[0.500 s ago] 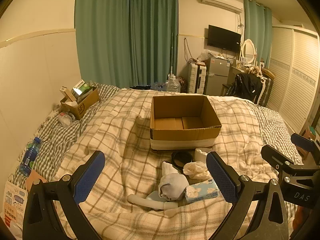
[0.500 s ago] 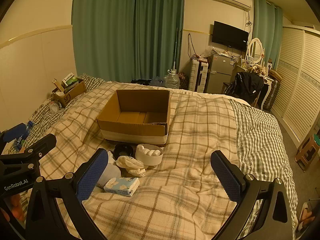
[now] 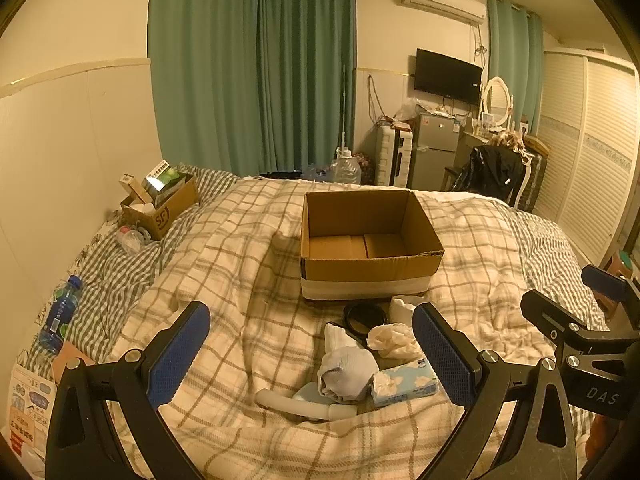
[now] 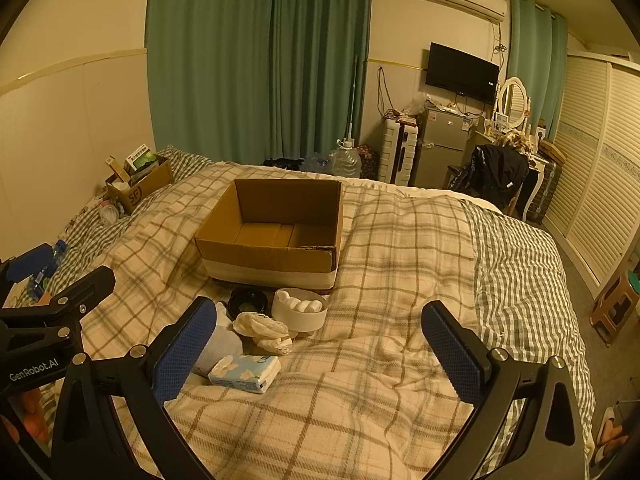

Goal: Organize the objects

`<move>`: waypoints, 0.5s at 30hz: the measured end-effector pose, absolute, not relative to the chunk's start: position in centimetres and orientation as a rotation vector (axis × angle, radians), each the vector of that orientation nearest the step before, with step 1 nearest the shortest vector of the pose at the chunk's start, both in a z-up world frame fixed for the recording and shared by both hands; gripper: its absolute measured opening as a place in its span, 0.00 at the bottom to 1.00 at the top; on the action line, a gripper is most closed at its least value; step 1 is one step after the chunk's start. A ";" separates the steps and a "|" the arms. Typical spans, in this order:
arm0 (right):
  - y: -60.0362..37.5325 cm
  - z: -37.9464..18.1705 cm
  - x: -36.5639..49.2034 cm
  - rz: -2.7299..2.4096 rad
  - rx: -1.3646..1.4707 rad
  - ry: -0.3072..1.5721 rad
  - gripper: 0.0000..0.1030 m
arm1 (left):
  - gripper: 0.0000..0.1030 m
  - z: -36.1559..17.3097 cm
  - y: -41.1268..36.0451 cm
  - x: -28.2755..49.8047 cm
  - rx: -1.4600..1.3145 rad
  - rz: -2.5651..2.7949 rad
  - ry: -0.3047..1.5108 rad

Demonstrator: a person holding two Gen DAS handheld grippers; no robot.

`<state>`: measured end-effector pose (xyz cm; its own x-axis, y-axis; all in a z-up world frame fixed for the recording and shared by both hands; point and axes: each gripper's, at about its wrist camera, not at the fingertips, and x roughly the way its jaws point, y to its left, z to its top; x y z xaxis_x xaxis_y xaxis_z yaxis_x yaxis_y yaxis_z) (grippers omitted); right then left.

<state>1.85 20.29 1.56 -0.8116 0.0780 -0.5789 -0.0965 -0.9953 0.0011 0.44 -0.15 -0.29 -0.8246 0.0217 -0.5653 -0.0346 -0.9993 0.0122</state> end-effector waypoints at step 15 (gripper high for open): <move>20.3 1.5 1.8 2.902 -0.935 0.053 1.00 | 1.00 -0.8 0.3 0.5 -0.933 2.950 0.062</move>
<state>1.80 20.35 1.48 -0.8080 0.0772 -0.5841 -0.0985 -0.9951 0.0048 0.47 0.29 -0.80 -0.8174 0.0325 -0.5751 -0.0565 -0.9981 0.0239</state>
